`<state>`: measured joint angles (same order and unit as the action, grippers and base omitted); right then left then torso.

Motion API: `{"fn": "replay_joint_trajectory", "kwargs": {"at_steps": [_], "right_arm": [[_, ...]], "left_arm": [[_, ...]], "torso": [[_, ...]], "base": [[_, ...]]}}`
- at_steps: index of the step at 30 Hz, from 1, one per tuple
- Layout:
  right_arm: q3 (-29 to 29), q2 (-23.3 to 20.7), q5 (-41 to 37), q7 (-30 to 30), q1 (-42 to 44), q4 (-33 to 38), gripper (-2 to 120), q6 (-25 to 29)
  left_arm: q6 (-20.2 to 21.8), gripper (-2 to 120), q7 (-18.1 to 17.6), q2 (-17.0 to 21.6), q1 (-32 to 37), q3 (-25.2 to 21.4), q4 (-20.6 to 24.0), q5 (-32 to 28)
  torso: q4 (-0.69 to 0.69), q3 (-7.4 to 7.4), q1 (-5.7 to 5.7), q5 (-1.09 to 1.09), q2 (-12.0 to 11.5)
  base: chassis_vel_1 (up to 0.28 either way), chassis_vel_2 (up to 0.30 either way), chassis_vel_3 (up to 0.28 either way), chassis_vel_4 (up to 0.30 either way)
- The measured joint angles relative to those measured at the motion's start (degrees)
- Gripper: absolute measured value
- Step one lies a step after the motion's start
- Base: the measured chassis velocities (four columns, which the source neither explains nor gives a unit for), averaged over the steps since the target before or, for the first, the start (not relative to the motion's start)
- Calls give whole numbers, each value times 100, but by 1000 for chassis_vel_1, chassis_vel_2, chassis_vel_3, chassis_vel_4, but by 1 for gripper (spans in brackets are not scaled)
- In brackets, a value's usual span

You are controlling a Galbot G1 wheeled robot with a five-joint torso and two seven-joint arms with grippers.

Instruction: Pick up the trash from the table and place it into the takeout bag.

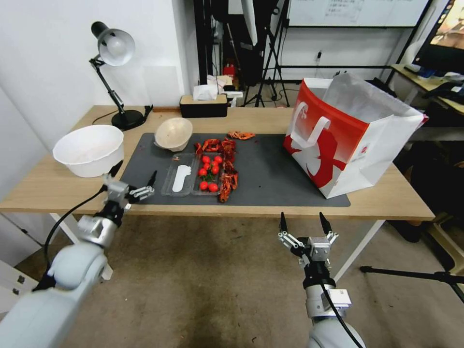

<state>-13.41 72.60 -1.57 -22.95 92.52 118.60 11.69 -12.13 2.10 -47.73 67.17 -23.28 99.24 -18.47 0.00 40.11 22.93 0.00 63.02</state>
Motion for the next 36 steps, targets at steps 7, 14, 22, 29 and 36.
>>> {"fn": "replay_joint_trajectory", "kwargs": {"at_steps": [7,14,22,29,36], "right_arm": [[20,25,4,-1,-23,-2,100,-18],[30,35,9,-1,-60,-30,100,-29],[-4,77,13,-2,-43,-36,100,-38],[-57,87,13,-9,-40,-33,100,-39],[-87,115,13,-11,-34,-34,100,-39]], "left_arm": [[73,100,208,487,-1045,753,-690,240],[107,100,254,573,-2075,1510,-1153,287],[44,100,385,441,-2841,2462,-1750,372],[-55,100,421,248,-3206,2842,-2126,474],[-93,100,421,109,-3597,3102,-2449,507]], "torso": [[0,0,0,-1,0],[0,0,0,0,0],[1,0,0,0,0],[-1,0,-1,0,0],[-1,0,-1,1,0]], "base": [[0,0,0,0],[0,0,0,0],[0,0,0,0],[0,0,0,0],[0,0,0,0]]}}
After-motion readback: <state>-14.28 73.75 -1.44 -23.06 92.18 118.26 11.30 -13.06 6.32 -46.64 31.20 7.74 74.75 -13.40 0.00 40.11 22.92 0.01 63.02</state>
